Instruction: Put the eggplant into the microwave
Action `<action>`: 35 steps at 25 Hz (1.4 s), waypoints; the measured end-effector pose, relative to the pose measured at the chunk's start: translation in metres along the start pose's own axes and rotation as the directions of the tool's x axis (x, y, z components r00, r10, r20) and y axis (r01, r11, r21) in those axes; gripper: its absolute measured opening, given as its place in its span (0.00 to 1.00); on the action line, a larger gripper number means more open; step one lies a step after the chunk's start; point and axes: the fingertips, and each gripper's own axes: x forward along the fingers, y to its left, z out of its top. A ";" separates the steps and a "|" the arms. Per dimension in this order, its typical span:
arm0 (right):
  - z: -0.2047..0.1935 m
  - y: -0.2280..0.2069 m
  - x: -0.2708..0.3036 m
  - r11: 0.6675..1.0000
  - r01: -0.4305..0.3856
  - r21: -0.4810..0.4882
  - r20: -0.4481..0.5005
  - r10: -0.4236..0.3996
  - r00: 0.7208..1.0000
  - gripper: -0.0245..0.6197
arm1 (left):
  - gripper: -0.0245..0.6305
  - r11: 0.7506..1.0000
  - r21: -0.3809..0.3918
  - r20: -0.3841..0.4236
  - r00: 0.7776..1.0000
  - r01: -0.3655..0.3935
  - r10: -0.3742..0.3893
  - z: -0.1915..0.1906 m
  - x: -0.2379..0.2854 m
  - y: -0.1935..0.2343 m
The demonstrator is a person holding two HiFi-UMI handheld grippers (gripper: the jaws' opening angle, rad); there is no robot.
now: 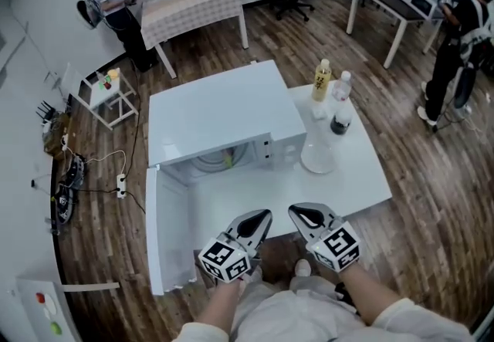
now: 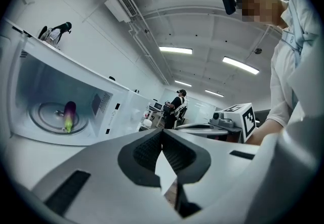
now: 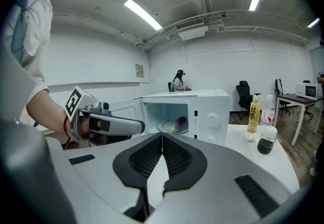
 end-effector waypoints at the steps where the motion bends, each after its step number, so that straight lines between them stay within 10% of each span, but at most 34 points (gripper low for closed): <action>1: 0.001 0.000 -0.004 1.000 0.003 0.001 0.003 -0.003 1.000 0.09 | 0.04 1.000 0.004 -0.003 1.000 0.008 -0.007 0.002 0.001 -0.003; 35: 0.014 -0.023 -0.043 0.992 0.115 0.061 0.048 -0.118 0.992 0.09 | 0.04 0.992 0.079 -0.061 0.994 0.100 -0.095 0.022 0.018 -0.029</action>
